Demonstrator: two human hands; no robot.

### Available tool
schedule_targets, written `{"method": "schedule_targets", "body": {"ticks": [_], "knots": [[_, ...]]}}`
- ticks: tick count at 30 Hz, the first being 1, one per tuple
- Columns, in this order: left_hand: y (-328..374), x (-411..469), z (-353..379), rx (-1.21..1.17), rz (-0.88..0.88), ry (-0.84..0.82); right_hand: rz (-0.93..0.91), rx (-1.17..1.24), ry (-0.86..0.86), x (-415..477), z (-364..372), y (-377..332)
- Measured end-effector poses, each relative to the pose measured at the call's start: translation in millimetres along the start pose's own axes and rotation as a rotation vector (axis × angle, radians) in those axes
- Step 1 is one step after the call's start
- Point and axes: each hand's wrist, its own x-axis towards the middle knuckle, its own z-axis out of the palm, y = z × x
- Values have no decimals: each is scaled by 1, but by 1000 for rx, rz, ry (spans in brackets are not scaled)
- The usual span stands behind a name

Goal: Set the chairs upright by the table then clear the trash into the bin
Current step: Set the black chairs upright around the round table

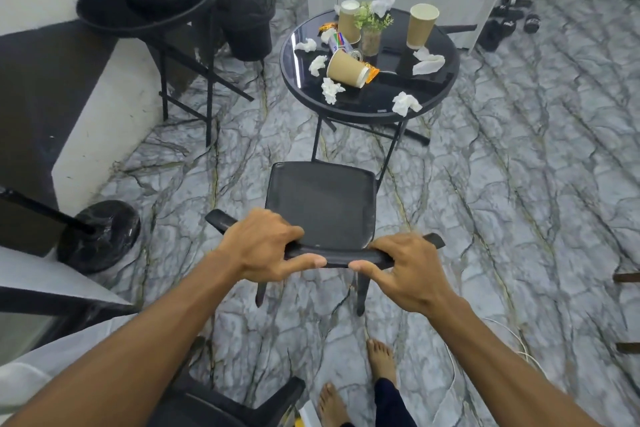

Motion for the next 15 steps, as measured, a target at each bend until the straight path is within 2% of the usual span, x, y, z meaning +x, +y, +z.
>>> {"method": "schedule_targets", "body": {"ticks": [4,8,12,15], "knots": [[-23,7,6,9,3,38,51,-35,143,1,16,-10],[-57,23,-5,3,-26,102,39,-59,157,46,15,-21],[-76,12,-4,-58,-125,45,23,-117,-31,71,25,-37],[-67,5,7,-92,-181,22,16,-166,-101,70,29,-36]]}}
